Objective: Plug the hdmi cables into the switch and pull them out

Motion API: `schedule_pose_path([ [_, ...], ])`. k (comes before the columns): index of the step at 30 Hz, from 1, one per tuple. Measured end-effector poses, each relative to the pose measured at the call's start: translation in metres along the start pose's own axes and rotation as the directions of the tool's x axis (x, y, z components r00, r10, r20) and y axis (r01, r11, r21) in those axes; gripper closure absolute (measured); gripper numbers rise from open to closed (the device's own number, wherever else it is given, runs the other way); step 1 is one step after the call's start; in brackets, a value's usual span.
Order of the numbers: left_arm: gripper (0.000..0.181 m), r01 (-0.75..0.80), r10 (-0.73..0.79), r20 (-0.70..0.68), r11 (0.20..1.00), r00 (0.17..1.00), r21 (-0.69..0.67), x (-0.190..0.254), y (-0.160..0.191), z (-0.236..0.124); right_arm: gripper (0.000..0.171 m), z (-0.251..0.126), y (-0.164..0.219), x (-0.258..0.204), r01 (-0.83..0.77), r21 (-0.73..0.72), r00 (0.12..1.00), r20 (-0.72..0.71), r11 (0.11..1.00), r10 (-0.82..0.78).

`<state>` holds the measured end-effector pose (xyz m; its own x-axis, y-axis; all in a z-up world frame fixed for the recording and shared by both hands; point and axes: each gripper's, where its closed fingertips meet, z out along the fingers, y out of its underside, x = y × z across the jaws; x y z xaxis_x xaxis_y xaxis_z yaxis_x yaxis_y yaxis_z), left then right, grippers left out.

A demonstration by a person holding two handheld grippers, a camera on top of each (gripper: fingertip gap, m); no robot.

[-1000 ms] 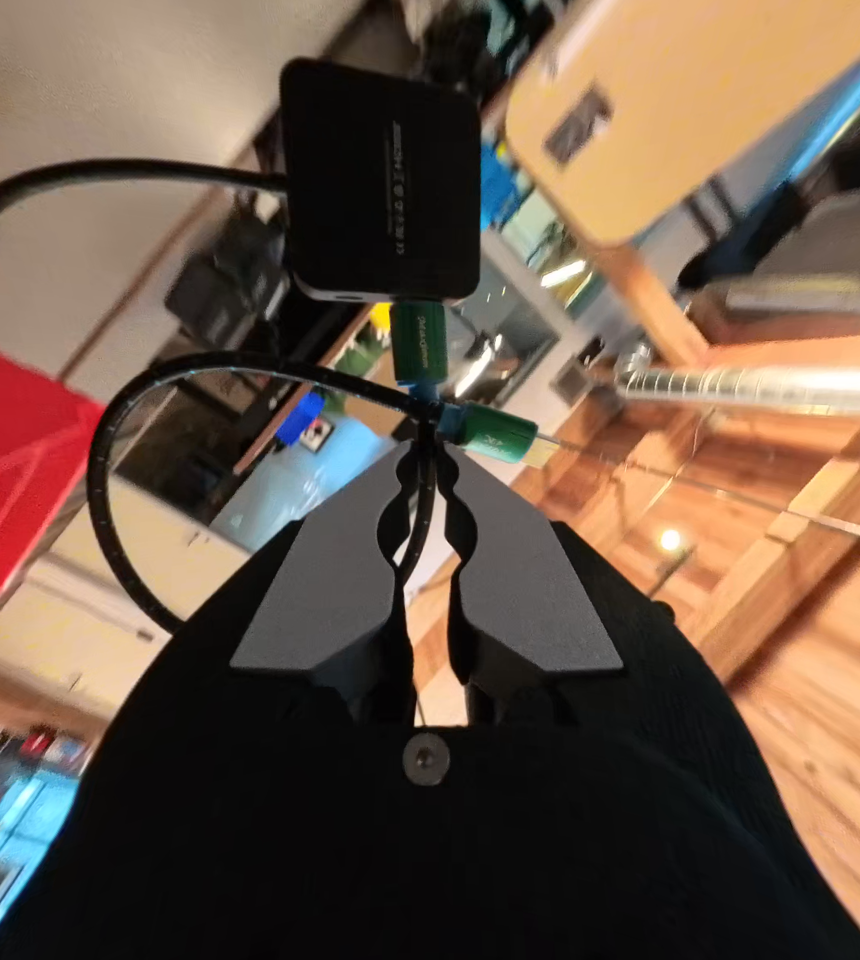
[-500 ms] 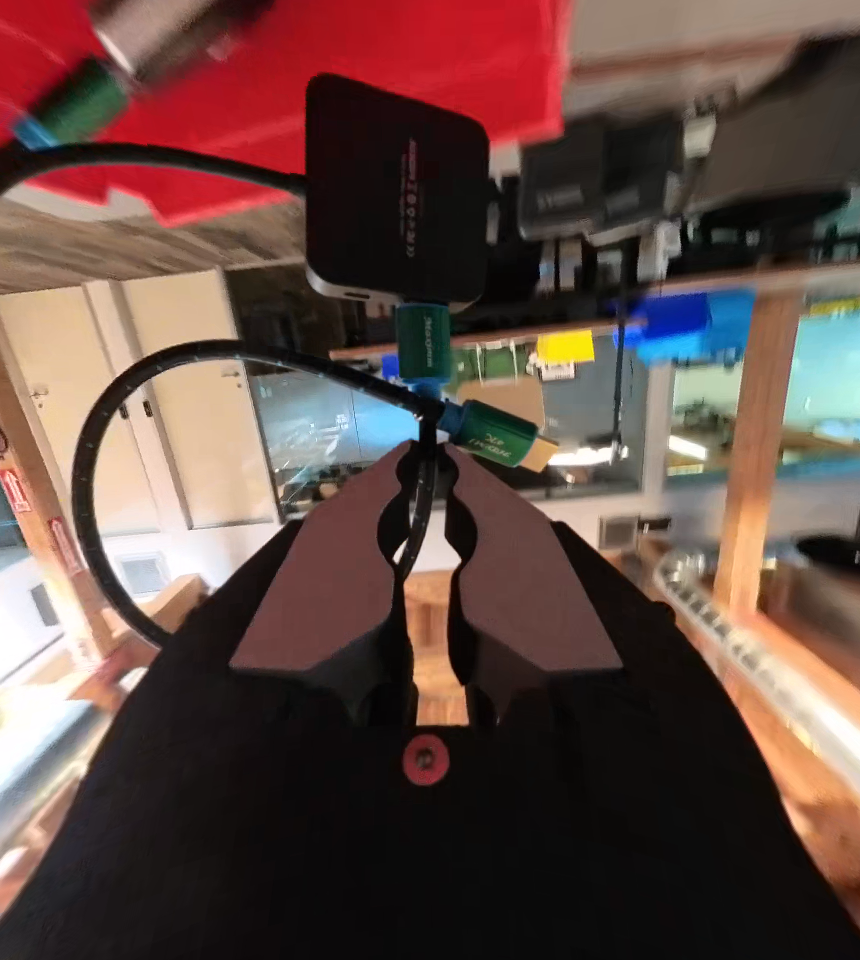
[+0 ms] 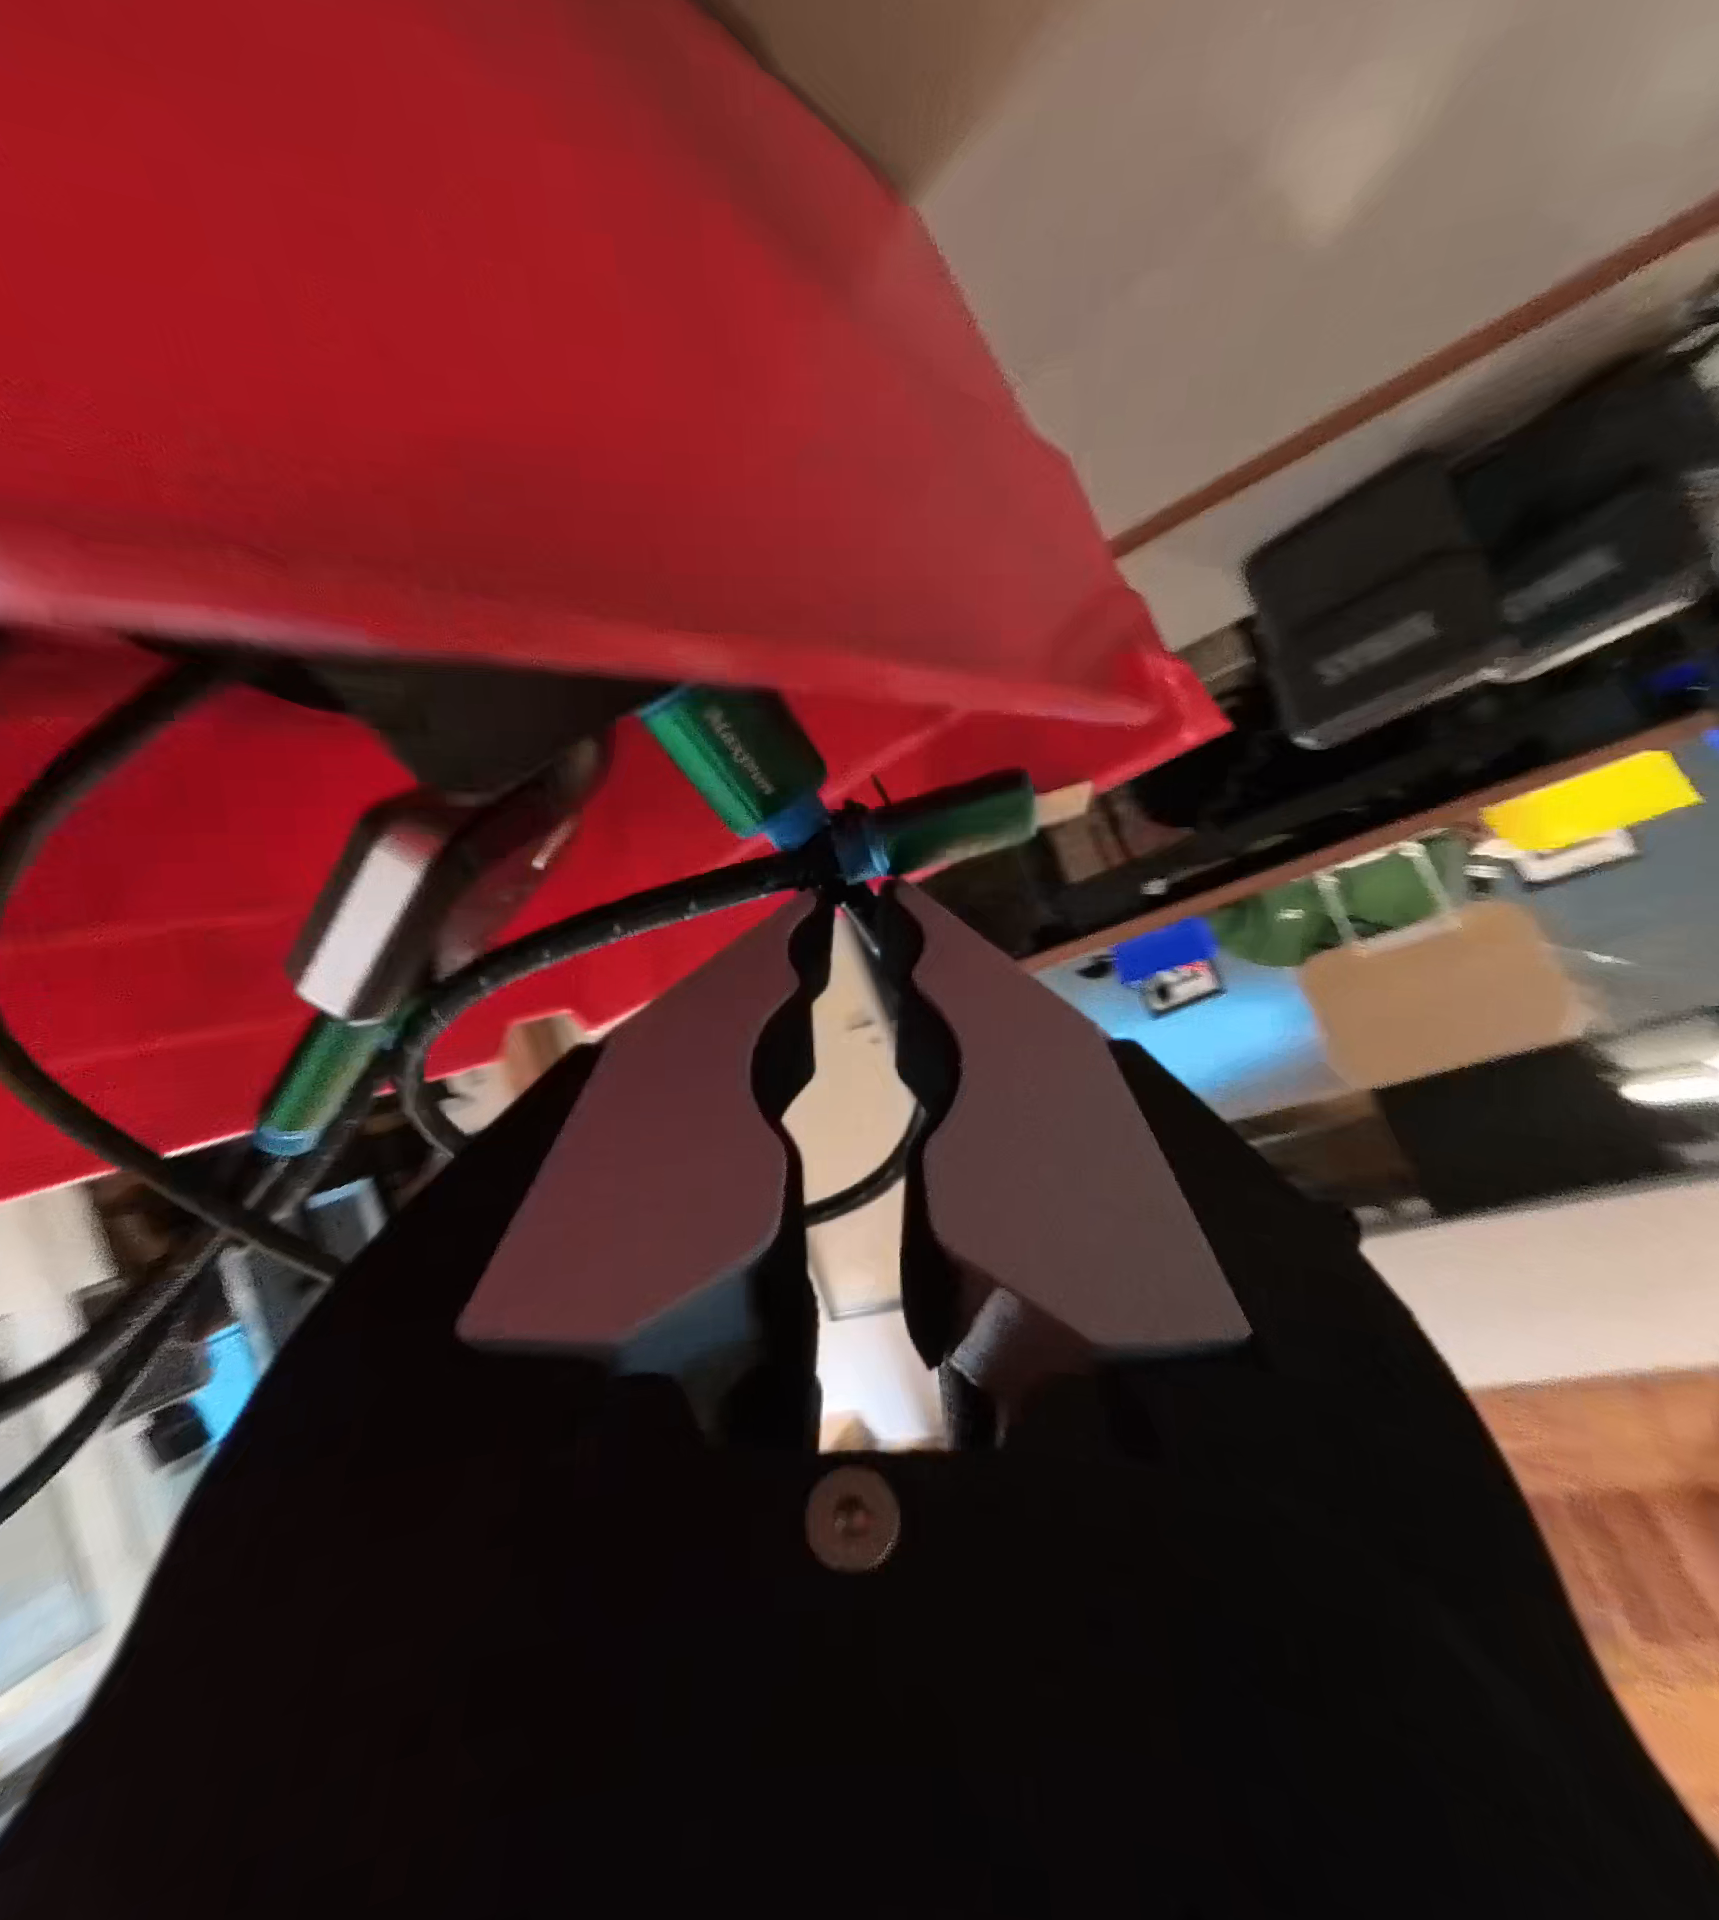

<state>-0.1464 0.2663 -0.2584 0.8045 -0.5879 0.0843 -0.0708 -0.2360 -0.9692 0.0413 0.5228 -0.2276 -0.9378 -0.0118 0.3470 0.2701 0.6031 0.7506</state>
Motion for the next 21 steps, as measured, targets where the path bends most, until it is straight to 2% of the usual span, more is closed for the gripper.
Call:
schedule_pose_path([
  [2,0.087,0.004,-0.004,0.003,1.0,1.0,0.001,-0.001,0.0,0.0,0.157,0.003,0.002,-0.007,-0.055,-0.042,0.996,0.069,0.998,0.058],
  [4,0.085,0.013,-0.013,0.009,1.0,1.0,0.005,-0.003,-0.001,-0.001,0.126,0.0,0.016,-0.014,-0.176,-0.134,0.972,0.133,0.975,0.194],
  [6,0.084,0.009,-0.009,0.026,1.0,1.0,0.009,-0.005,-0.001,-0.001,0.111,-0.01,0.035,-0.023,-0.329,-0.23,0.917,0.154,0.916,0.368],
  [8,0.083,-0.014,0.014,0.065,1.0,0.998,0.012,-0.01,-0.002,-0.002,0.107,-0.027,0.056,-0.024,-0.474,-0.289,0.853,0.084,0.832,0.515],
  [10,0.082,-0.058,0.057,0.121,0.998,0.991,0.005,-0.015,-0.001,-0.003,0.105,-0.048,0.072,-0.016,-0.647,-0.28,0.749,-0.058,0.709,0.66],
  [12,0.08,-0.106,0.107,0.182,0.994,0.977,-0.018,-0.021,0.0,-0.003,0.103,-0.073,0.061,0.003,-0.851,-0.097,0.524,-0.149,0.515,0.838],
  [13,0.077,-0.128,0.13,0.193,0.991,0.973,-0.023,-0.021,0.0,-0.002,0.103,-0.087,0.043,0.018,-0.929,0.061,0.357,-0.122,0.366,0.926],
  [14,0.072,-0.146,0.145,0.174,0.989,0.974,-0.007,-0.017,-0.002,-0.002,0.104,-0.104,0.015,0.038,-0.957,0.242,0.167,0.006,0.161,0.986],
  [15,0.071,-0.151,0.146,0.152,0.988,0.978,0.022,-0.011,-0.005,-0.002,0.104,-0.126,-0.022,0.062,-0.919,0.389,0.024,0.225,-0.068,0.974],
  [16,0.07,-0.15,0.143,0.147,0.988,0.979,0.041,-0.01,-0.008,-0.002,0.104,-0.153,-0.054,0.084,-0.842,0.47,-0.048,0.423,-0.264,0.905],
  [17,0.068,-0.155,0.147,0.156,0.987,0.977,0.042,-0.01,-0.008,-0.002,0.102,-0.177,-0.078,0.103,-0.763,0.512,-0.066,0.546,-0.395,0.836],
  [18,0.066,-0.163,0.155,0.17,0.986,0.973,0.032,-0.013,-0.007,-0.002,0.096,-0.195,-0.099,0.115,-0.704,0.543,-0.056,0.6,-0.458,0.798],
  [19,0.063,-0.169,0.162,0.184,0.985,0.969,0.024,-0.015,-0.006,-0.002,0.086,-0.205,-0.115,0.125,-0.667,0.575,-0.044,0.604,-0.473,0.796],
  [21,0.06,-0.183,0.174,0.207,0.983,0.963,0.024,-0.019,-0.007,-0.003,0.08,-0.208,-0.142,0.137,-0.613,0.625,-0.048,0.58,-0.482,0.813],
])
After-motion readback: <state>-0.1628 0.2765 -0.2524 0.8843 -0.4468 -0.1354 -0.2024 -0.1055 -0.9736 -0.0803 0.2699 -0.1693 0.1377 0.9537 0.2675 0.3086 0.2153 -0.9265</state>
